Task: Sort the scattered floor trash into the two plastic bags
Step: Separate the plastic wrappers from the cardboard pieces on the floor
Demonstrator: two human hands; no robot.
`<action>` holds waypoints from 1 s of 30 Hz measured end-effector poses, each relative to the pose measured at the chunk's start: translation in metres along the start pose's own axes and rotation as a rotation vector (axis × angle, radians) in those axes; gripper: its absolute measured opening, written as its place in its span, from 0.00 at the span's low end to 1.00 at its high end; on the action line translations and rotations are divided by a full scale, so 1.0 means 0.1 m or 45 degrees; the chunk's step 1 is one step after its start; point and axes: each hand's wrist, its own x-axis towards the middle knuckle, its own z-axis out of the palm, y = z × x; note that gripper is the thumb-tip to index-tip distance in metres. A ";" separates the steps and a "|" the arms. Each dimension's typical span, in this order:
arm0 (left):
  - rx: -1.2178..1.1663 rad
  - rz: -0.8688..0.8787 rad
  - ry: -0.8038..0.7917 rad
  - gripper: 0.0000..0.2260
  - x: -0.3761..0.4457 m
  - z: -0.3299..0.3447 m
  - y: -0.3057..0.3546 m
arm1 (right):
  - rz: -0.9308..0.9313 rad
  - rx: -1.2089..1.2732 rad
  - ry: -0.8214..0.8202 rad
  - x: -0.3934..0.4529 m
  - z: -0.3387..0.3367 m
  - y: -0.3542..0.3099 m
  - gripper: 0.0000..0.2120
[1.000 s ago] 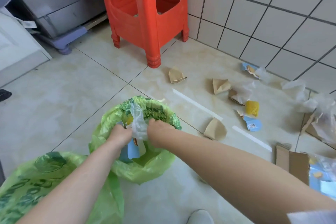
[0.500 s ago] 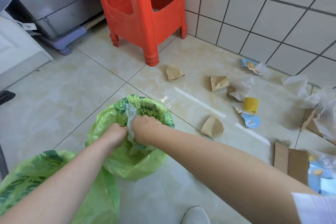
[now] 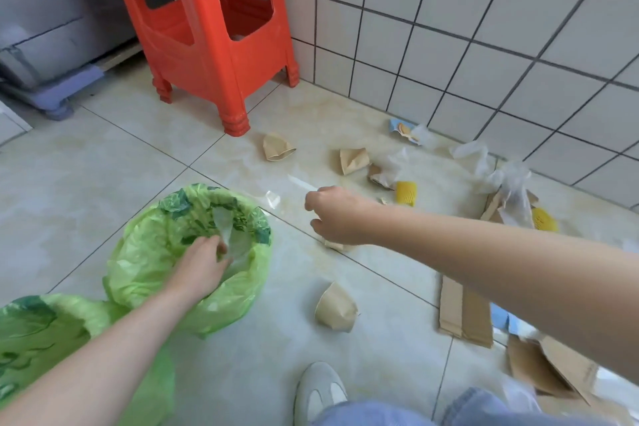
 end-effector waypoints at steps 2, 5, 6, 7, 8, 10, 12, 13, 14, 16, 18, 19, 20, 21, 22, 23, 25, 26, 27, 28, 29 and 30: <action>0.166 -0.054 -0.145 0.05 0.04 0.00 -0.02 | 0.047 -0.044 -0.031 -0.22 -0.01 0.25 0.15; 0.290 -0.179 -0.167 0.11 0.06 -0.13 -0.03 | 0.135 -0.120 -0.091 -0.54 0.00 0.64 0.16; 0.278 -0.189 -0.105 0.10 0.07 -0.18 -0.03 | 0.174 -0.133 -0.113 -0.64 0.02 0.76 0.16; 0.249 -0.182 -0.014 0.08 0.05 -0.25 0.01 | 0.208 -0.146 -0.126 -0.73 0.05 0.87 0.16; 0.193 -0.163 0.085 0.07 0.04 -0.32 0.05 | 0.241 -0.159 -0.138 -0.81 0.08 0.96 0.16; 0.092 -0.096 0.266 0.06 -0.01 -0.46 0.17 | 0.303 -0.172 -0.161 -0.95 0.13 1.07 0.16; 0.046 -0.002 0.381 0.07 -0.09 -0.57 0.35 | 0.320 -0.178 -0.181 -1.08 0.17 1.12 0.17; 0.022 0.055 0.410 0.08 -0.11 -0.61 0.45 | 0.319 -0.173 -0.188 -1.13 0.19 1.14 0.17; -0.007 0.112 0.436 0.08 -0.14 -0.63 0.57 | 0.321 -0.163 -0.199 -1.17 0.21 1.16 0.17; -0.077 0.212 0.465 0.08 -0.18 -0.62 0.83 | 0.316 -0.143 -0.215 -1.23 0.27 1.21 0.18; -0.138 0.291 0.468 0.07 -0.21 -0.52 1.12 | 0.322 -0.118 -0.216 -1.24 0.32 1.29 0.20; -0.160 0.321 0.456 0.07 -0.21 -0.44 1.26 | 0.332 -0.102 -0.203 -1.24 0.35 1.34 0.20; -0.171 0.349 0.433 0.08 -0.21 -0.35 1.40 | 0.348 -0.088 -0.187 -1.23 0.38 1.39 0.20; -0.171 0.388 0.395 0.08 -0.20 -0.23 1.53 | 0.364 -0.073 -0.170 -1.20 0.43 1.46 0.21; -0.168 0.439 0.350 0.08 -0.18 -0.11 1.65 | 0.382 -0.053 -0.160 -1.18 0.49 1.53 0.21; -0.161 0.489 0.291 0.08 -0.15 0.03 1.76 | 0.407 -0.026 -0.154 -1.14 0.55 1.62 0.21; -0.119 0.542 0.155 0.08 -0.06 0.30 1.97 | 0.459 0.036 -0.149 -1.08 0.68 1.79 0.21; -0.079 0.546 0.081 0.09 0.00 0.43 2.07 | 0.480 0.068 -0.148 -1.04 0.74 1.88 0.21; -0.033 0.546 0.010 0.10 0.07 0.55 2.16 | 0.498 0.101 -0.143 -1.00 0.80 1.97 0.21; 0.019 0.546 -0.055 0.11 0.14 0.66 2.25 | 0.511 0.131 -0.130 -0.95 0.86 2.06 0.20; 0.071 0.550 -0.113 0.13 0.22 0.76 2.34 | 0.528 0.160 -0.115 -0.91 0.92 2.15 0.20; 0.125 0.559 -0.165 0.14 0.30 0.85 2.42 | 0.546 0.189 -0.103 -0.86 0.98 2.23 0.20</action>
